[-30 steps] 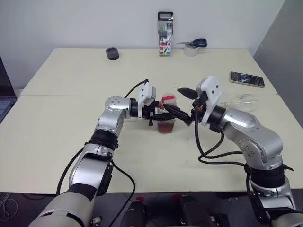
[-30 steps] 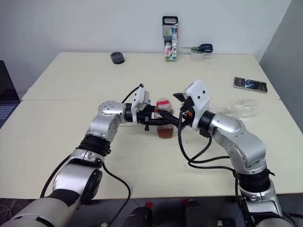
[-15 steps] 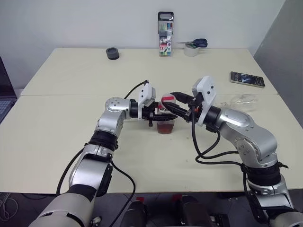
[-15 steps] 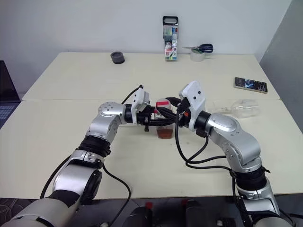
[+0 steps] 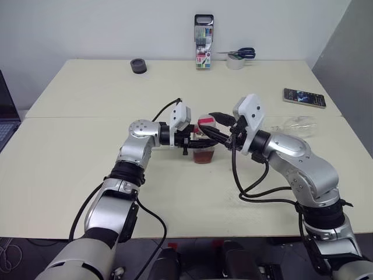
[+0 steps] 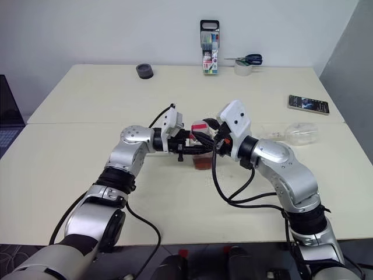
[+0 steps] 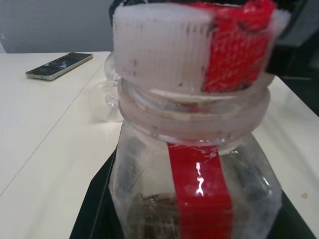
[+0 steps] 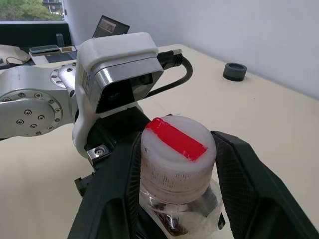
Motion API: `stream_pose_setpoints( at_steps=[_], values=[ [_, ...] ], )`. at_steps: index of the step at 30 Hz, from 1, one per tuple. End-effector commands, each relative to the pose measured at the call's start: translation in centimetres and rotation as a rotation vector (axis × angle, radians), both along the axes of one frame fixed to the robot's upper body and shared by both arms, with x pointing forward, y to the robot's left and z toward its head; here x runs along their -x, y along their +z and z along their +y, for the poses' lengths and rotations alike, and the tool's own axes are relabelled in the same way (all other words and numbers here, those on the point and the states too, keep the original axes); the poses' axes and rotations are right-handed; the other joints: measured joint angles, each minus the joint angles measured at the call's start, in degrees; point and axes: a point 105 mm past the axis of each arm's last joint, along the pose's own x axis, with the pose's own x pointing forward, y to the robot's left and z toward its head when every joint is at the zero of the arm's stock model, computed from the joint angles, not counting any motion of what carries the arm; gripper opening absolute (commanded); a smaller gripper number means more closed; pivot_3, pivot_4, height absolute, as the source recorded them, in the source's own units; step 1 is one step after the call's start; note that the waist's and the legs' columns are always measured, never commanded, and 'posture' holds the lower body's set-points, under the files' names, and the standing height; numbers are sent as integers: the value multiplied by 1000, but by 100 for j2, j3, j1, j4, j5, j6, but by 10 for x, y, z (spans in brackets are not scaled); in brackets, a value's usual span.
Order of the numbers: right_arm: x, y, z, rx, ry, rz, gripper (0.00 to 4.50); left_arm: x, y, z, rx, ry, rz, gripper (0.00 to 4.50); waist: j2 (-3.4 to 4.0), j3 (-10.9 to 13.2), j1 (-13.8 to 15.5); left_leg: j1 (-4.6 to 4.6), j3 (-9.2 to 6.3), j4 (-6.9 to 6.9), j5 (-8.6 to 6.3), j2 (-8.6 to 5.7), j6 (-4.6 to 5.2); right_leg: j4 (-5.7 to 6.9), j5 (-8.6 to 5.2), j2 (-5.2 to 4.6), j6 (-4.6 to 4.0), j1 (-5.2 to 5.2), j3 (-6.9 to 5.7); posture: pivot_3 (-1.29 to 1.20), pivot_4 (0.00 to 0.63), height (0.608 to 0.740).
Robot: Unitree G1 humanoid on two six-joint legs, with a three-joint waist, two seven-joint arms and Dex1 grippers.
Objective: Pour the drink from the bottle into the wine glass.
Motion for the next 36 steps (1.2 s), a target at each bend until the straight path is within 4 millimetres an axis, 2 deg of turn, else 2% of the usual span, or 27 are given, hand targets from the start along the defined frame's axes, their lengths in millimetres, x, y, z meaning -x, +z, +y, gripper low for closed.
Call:
stream_pose_setpoints(
  at_steps=[1, 7, 12, 15, 17, 22, 24, 27, 32, 35, 36],
  values=[
    [8, 25, 0, 5, 11, -139, 1805, 3, 11, -1, 25, -13, -48, 1687, 0, 0, -1, 0, 0, 0, 0, 0, 0, 0, 0, 0, 0, 0, 0, 0, 150, 740],
    [13, 37, -10, -45, -1, -165, 1729, 2, 11, -1, 33, -6, -46, 1685, 0, 0, 2, -1, -1, 0, 2, 0, -3, 0, 0, 0, 0, 0, 0, 0, 150, 740],
    [17, 42, -25, -162, -16, -93, 1724, 2, 11, -2, 37, -3, -48, 1685, 0, 0, 6, -1, -2, 0, 2, 1, -4, 0, 0, 0, 0, 0, 0, 0, 150, 740],
    [18, 41, -42, -181, -80, -80, 1723, 1, 12, -1, 45, 16, -53, 1685, 0, 0, 11, -1, 0, 0, 2, 0, -3, 1, 0, -1, 0, 0, 1, 0, 150, 740],
    [16, 33, -66, -174, -194, -67, 1723, -3, 12, 3, 56, 48, -50, 1685, 0, 0, 17, -1, -1, 0, -4, 0, 8, 1, 0, -1, 0, 0, 1, 0, 150, 740],
    [18, -21, -140, -121, -562, 38, 1723, -11, 21, 16, 94, 127, -49, 1684, -2, -1, 49, -4, -1, -2, -8, -3, 15, -4, 0, -1, 0, 4, 2, 0, 150, 740],
    [18, -52, -168, -49, -731, 89, 1723, -14, 24, 21, 103, 154, -51, 1683, -1, -1, 39, -2, 4, -2, -8, -4, 15, 1, 0, -1, 0, 3, 6, 0, 150, 740],
    [20, -84, -191, -11, -875, 152, 1723, -15, 27, 29, 107, 182, -52, 1682, -1, -1, 15, 7, 9, -1, -8, -2, 16, 7, 0, 3, 1, 4, 10, 0, 150, 740],
    [19, -123, -202, -64, -940, 307, 3425, -17, 31, 42, 114, 240, -59, 1682, 0, -1, -7, 25, 18, -7, -8, 6, 16, 19, 0, 10, 0, 5, 20, 0, 150, 740],
    [21, -131, -204, -66, -926, 363, 4480, -21, 36, 52, 133, 302, -65, 1682, 0, -1, 1, 28, 19, -6, -8, 4, 16, 20, 0, 8, 0, 8, 22, 0, 150, 740],
    [22, -131, -205, -58, -919, 366, 4500, -22, 37, 56, 138, 323, -65, 1682, 0, -1, 3, 27, 19, -6, -8, 4, 16, 20, 0, 8, 0, 8, 23, 0, 150, 740]
  ],
)
